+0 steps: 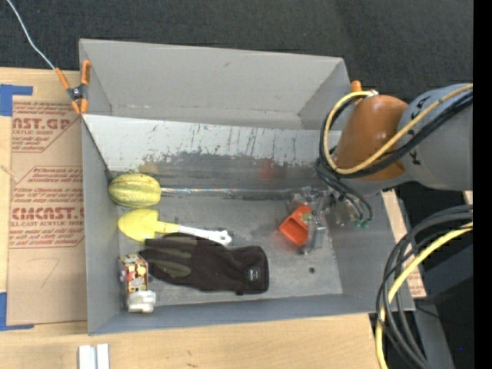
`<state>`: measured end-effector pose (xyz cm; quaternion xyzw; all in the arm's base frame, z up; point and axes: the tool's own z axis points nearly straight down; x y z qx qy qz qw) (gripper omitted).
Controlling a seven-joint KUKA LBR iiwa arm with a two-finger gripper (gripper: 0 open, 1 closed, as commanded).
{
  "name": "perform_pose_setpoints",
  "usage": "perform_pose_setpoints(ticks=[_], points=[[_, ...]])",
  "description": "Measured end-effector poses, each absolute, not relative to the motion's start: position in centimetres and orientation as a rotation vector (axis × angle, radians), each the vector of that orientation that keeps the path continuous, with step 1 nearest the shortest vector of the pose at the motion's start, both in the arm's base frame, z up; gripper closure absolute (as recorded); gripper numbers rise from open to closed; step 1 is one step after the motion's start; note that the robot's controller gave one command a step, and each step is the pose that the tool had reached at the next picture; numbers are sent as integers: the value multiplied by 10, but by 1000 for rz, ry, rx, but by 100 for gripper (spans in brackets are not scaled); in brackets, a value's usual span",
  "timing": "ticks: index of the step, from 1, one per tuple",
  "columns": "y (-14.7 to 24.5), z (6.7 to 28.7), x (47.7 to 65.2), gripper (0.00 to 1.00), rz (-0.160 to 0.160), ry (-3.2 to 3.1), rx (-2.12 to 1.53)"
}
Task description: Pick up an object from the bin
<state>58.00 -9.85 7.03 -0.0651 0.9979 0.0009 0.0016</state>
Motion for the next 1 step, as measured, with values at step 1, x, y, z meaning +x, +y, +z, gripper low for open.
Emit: perform_pose_setpoints(ticks=[1], points=[[-98, 70, 580, 100, 3, 3132, -204]])
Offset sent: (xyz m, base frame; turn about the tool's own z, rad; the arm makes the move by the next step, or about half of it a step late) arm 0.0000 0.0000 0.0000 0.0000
